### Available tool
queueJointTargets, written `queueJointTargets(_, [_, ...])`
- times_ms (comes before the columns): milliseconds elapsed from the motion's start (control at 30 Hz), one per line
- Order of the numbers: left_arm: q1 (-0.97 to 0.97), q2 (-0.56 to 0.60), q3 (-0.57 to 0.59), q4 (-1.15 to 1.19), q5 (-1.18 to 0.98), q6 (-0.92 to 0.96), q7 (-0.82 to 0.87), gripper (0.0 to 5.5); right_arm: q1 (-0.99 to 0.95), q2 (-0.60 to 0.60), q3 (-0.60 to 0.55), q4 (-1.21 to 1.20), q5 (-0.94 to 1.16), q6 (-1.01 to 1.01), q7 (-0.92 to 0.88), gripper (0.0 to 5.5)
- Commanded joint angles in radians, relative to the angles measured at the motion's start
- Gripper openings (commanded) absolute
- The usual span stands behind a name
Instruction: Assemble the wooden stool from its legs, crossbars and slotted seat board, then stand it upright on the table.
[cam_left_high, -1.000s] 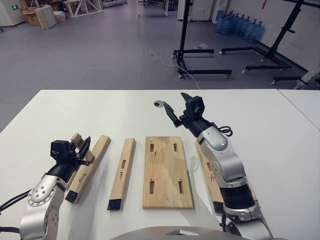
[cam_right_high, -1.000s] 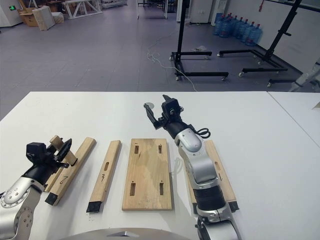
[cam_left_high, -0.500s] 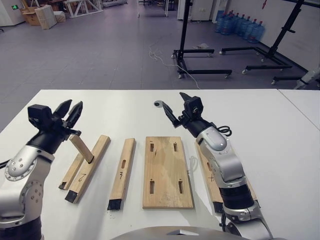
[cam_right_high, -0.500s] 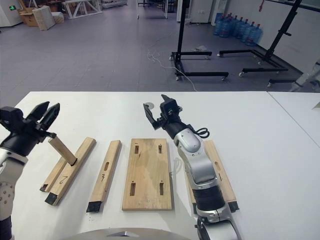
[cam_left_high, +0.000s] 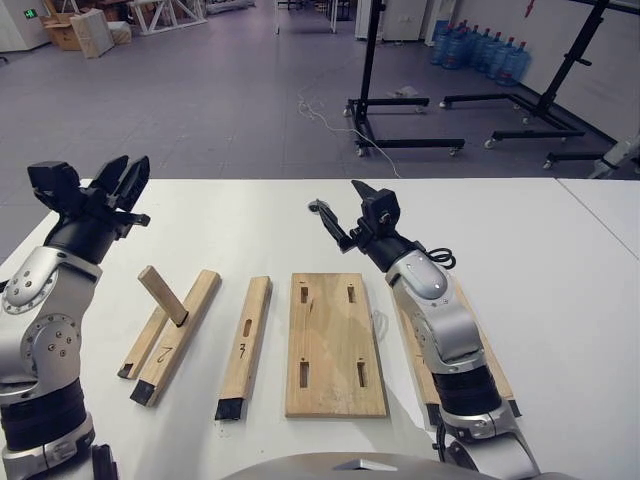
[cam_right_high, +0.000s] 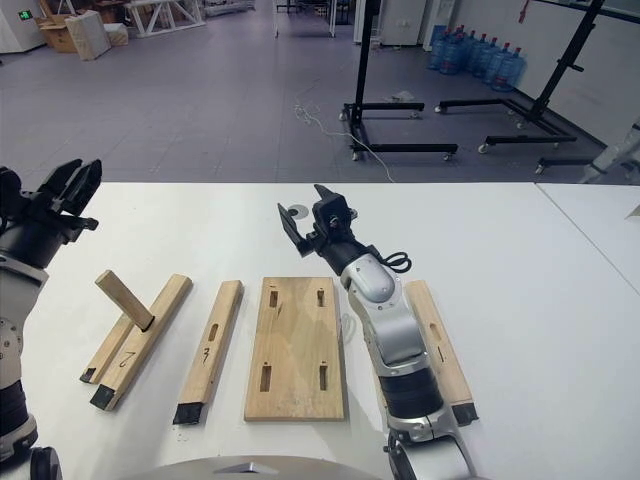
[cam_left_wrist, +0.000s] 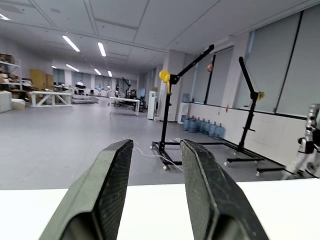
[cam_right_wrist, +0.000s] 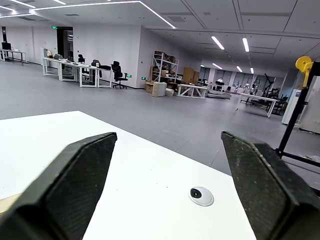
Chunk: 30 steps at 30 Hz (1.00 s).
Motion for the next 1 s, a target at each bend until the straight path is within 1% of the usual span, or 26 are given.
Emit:
queueJointTargets(33, [0.179, -0.039, -0.189, 0.224, 0.145, 0.009, -0.072, 1.71, -0.027, 0.025, -0.009, -0.052, 0.074, 0.095, 0.018, 3.87])
queueJointTargets(67, [0.229, -0.052, -0.225, 0.281, 0.187, -0.015, -0.082, 1.71, -0.035, 0.029, -0.014, -0.067, 0.090, 0.115, 0.020, 3.87])
queueJointTargets(100, [0.258, -0.065, -0.235, 0.317, 0.205, -0.034, -0.091, 1.71, -0.043, 0.031, -0.022, -0.081, 0.106, 0.133, 0.019, 3.87])
queueJointTargets(167, [0.266, -0.069, -0.218, 0.323, 0.202, -0.055, -0.098, 1.71, -0.050, 0.028, -0.036, -0.102, 0.125, 0.158, 0.015, 3.87])
queueJointTargets(367, [0.177, -0.042, -0.150, 0.241, 0.161, -0.049, -0.064, 1.71, -0.061, 0.016, -0.071, -0.083, 0.126, 0.158, -0.002, 3.87])
queueJointTargets(567, [0.103, -0.033, -0.116, 0.053, 0.085, 0.041, 0.009, 1.71, -0.043, 0.012, -0.069, -0.067, 0.114, 0.144, -0.006, 3.87])
queueJointTargets(700, [0.071, -0.029, -0.086, 0.020, 0.048, 0.081, 0.023, 1.71, -0.036, 0.008, -0.073, -0.059, 0.110, 0.138, -0.010, 3.87])
queueJointTargets(900, [0.026, 0.029, 0.031, 0.030, 0.007, 0.107, 0.026, 1.71, -0.009, 0.005, -0.079, -0.065, 0.111, 0.132, -0.027, 3.87])
queueJointTargets(1000, [0.051, 0.112, 0.122, 0.111, 0.042, 0.076, -0.017, 1.71, 0.003, 0.006, -0.077, -0.063, 0.107, 0.125, -0.036, 3.87])
